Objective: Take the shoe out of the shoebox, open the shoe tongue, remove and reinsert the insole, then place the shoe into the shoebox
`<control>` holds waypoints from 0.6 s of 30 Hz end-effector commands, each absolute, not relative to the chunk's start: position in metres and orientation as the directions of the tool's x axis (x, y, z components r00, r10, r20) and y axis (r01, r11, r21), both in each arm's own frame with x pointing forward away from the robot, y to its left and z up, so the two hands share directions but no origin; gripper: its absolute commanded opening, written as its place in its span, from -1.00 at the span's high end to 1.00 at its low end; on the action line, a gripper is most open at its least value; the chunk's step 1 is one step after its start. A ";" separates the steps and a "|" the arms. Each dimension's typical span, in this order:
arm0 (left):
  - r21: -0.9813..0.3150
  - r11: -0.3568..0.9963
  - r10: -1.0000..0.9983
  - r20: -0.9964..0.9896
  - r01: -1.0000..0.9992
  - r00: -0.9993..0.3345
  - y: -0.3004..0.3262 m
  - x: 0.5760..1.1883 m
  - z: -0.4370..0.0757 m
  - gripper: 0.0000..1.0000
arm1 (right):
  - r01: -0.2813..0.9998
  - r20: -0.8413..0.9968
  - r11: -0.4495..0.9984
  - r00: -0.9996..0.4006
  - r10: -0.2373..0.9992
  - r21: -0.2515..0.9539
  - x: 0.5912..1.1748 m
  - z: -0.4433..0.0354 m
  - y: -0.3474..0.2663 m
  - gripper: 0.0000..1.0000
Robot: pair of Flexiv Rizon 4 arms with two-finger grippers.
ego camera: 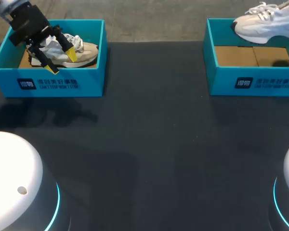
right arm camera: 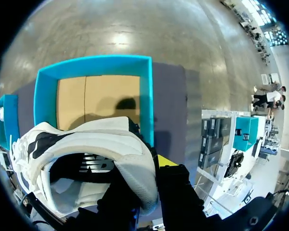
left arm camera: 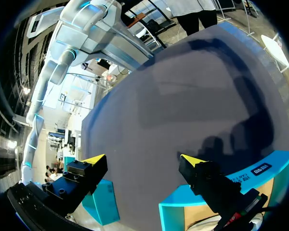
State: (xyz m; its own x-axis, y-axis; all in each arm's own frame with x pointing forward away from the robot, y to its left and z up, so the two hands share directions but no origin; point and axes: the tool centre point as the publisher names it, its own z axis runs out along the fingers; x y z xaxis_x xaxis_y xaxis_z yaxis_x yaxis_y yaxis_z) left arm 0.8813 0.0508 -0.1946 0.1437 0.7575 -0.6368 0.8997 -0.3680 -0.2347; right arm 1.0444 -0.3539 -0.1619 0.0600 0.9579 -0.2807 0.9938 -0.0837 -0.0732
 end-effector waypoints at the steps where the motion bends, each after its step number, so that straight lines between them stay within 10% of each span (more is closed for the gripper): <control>1: -0.234 -0.368 0.759 -0.635 0.900 0.145 0.051 0.881 -0.194 -1.00 | 0.995 -0.292 -0.086 0.067 0.954 -0.054 1.038 -0.167 -0.351 1.00; 18: -0.234 -0.368 0.759 -0.635 0.900 0.145 0.051 0.881 -0.194 -1.00 | 0.953 -0.295 -0.286 0.302 0.906 0.098 1.034 -0.206 -0.354 1.00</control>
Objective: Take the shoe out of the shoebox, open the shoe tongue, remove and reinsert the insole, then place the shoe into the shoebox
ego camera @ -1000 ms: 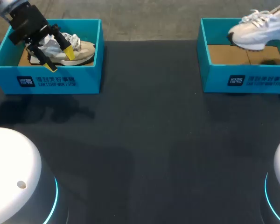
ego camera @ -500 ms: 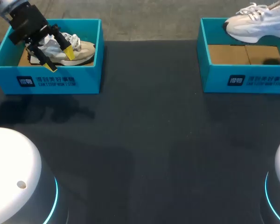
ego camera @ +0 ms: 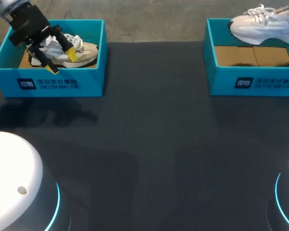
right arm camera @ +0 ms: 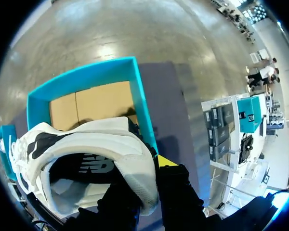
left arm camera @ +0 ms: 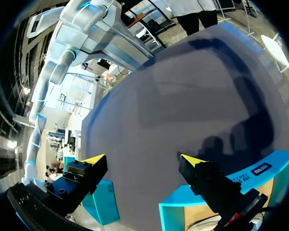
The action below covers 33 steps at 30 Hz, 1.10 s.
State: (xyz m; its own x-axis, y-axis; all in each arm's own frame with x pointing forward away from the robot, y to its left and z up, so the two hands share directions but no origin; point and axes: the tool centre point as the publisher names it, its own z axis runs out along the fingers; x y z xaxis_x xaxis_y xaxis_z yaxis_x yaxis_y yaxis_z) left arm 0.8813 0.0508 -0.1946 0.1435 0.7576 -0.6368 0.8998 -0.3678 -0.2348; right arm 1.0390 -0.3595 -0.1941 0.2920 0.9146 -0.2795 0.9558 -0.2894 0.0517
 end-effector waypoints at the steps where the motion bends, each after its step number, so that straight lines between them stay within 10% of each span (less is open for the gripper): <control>1: -0.234 -0.368 0.759 -0.635 0.900 0.145 0.051 0.881 -0.194 -1.00 | 0.952 -0.312 -0.285 0.306 0.899 0.111 1.034 -0.210 -0.354 1.00; 33: -0.234 -0.368 0.759 -0.635 0.900 0.145 0.051 0.881 -0.194 -1.00 | 0.954 -0.392 -0.275 0.299 0.870 0.119 1.070 -0.296 -0.341 1.00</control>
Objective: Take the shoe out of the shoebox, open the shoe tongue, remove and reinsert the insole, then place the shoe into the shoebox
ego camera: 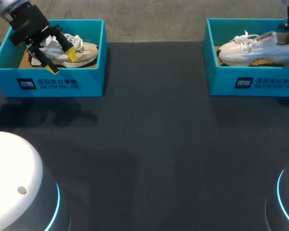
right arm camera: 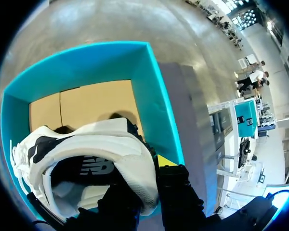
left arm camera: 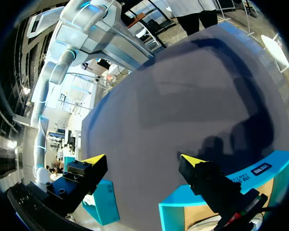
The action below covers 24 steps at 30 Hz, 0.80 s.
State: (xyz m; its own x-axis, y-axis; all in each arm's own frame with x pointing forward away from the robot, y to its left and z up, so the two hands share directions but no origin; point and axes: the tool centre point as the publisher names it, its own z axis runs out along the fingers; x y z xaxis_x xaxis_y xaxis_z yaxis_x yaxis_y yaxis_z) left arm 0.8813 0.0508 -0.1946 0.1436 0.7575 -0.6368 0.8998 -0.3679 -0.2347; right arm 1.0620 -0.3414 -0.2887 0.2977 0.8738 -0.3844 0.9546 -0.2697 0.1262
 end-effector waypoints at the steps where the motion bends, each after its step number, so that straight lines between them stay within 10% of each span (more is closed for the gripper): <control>1: -0.234 -0.368 0.759 -0.635 0.900 0.145 0.051 0.881 -0.194 -1.00 | 0.954 -0.392 -0.275 0.300 0.869 0.119 1.070 -0.297 -0.342 1.00; 24: -0.234 -0.368 0.759 -0.635 0.900 0.145 0.051 0.881 -0.194 -1.00 | 0.950 -0.405 -0.296 0.309 0.860 0.097 1.072 -0.318 -0.348 1.00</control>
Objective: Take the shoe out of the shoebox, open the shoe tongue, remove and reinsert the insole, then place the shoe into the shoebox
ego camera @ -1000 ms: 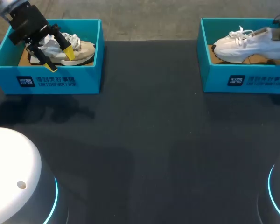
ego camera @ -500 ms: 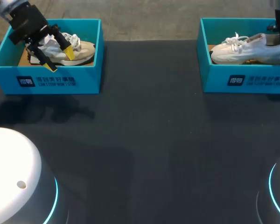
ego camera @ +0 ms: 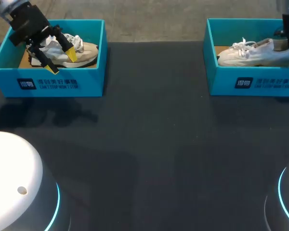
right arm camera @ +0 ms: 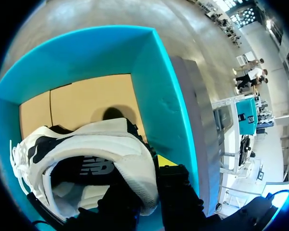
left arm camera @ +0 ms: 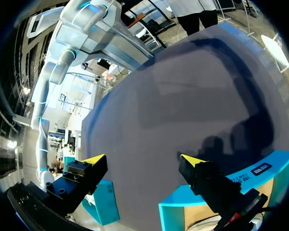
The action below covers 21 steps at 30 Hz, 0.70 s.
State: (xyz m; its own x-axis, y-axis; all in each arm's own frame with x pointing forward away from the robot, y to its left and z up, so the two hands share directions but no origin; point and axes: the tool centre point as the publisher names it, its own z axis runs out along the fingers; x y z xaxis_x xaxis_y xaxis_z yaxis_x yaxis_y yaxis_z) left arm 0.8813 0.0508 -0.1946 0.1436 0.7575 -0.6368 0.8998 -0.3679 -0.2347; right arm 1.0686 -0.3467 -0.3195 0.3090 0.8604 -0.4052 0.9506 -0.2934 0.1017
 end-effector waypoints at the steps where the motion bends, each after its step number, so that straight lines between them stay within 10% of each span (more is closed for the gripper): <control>1: -0.234 -0.368 0.759 -0.635 0.900 0.145 0.051 0.881 -0.194 -1.00 | 0.950 -0.405 -0.296 0.310 0.860 0.097 1.072 -0.318 -0.348 1.00; 21: -0.234 -0.368 0.759 -0.635 0.900 0.145 0.051 0.881 -0.194 -1.00 | 0.946 -0.387 -0.299 0.325 0.863 0.127 1.066 -0.284 -0.347 1.00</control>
